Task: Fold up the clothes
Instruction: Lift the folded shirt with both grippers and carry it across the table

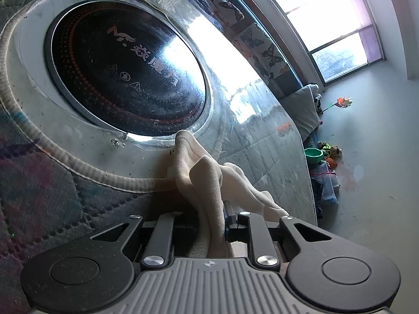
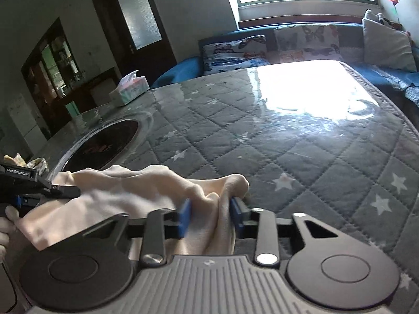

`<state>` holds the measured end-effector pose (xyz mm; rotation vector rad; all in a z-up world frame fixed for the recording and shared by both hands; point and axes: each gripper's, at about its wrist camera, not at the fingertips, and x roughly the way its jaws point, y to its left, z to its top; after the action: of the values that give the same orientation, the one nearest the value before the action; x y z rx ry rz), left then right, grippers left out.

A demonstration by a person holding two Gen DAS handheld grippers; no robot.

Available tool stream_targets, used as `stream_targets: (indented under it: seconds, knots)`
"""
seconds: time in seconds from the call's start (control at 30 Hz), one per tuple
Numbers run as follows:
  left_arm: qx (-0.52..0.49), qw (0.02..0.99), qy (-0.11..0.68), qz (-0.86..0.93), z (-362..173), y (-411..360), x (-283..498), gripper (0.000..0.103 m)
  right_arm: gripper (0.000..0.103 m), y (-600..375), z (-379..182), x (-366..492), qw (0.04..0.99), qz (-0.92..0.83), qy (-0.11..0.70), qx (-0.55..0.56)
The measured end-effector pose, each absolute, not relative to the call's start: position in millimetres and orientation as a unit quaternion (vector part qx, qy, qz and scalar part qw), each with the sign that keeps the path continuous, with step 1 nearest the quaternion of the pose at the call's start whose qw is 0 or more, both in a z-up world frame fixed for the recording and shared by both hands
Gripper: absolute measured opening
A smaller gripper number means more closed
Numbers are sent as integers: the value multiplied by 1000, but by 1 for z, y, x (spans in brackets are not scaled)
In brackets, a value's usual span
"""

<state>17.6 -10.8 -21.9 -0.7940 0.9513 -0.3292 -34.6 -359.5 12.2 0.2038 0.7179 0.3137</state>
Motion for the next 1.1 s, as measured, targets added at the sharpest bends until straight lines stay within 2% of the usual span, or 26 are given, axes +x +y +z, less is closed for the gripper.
stream_targets:
  seconds: [0.03,0.13,0.67,1.1]
  knots:
    - [-369,802,443,-153,-23,-9,17,19,16,-359,12,-35,919,152,349,99]
    - [-356,808,443,-152,-20,-12,16,19,12,-358,15,-37,921,148,346,98]
    - [-287,835,422,-204,11,-48,21,18,10,-371,59,-79,951,108,280,76]
    - [-235,837,416,-267,31,-118,38,18,10,-408,87,-100,967,38,246,57]
